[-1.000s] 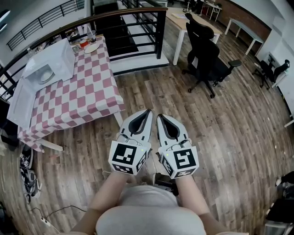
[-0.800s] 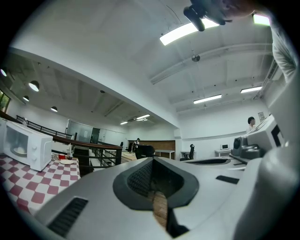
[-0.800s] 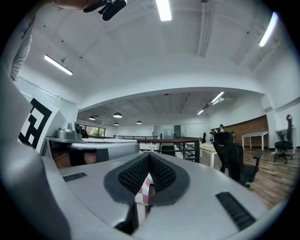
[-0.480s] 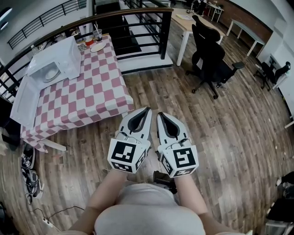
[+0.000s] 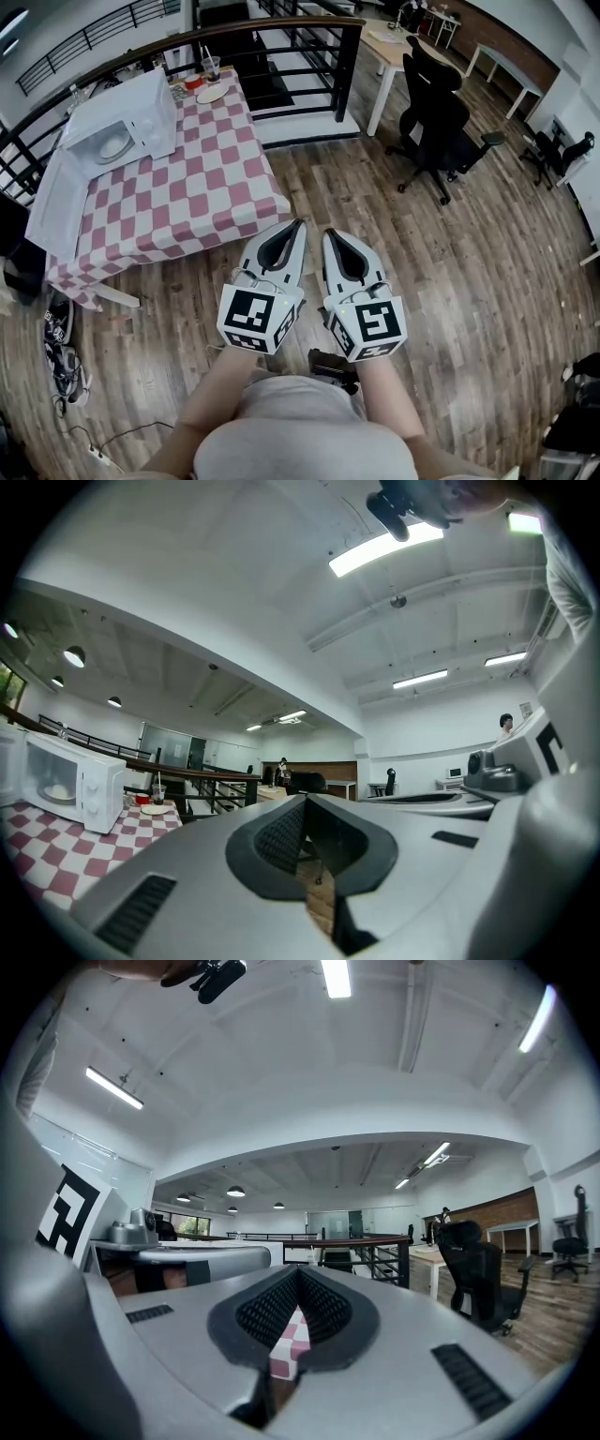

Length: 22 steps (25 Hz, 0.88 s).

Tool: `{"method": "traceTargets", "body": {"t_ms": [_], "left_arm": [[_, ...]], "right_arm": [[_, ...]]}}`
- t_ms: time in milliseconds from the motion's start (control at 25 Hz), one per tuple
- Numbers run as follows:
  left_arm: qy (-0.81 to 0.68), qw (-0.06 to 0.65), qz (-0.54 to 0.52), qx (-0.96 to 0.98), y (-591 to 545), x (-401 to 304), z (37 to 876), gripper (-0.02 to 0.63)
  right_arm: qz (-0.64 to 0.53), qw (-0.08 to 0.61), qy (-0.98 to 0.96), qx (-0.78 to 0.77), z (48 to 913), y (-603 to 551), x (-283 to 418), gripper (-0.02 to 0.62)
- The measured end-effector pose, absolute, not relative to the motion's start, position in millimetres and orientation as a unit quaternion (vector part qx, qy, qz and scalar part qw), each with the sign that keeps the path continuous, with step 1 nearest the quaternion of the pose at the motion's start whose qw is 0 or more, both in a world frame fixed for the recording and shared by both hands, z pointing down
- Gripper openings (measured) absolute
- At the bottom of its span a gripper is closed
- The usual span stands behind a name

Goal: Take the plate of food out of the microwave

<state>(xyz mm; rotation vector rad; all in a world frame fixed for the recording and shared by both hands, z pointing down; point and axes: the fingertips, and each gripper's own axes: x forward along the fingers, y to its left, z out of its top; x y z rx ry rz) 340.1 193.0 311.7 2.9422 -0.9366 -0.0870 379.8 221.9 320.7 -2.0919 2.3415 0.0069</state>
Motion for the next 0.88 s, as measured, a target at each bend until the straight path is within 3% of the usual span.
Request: {"method": "traceTargets", "body": {"t_ms": [880], "left_arm": [[-0.316, 0.021, -0.020, 0.948, 151, 201, 317, 0.002]], "right_arm": [[-0.008, 0.015, 0.760, -0.650, 325, 172, 238, 0.025]]}}
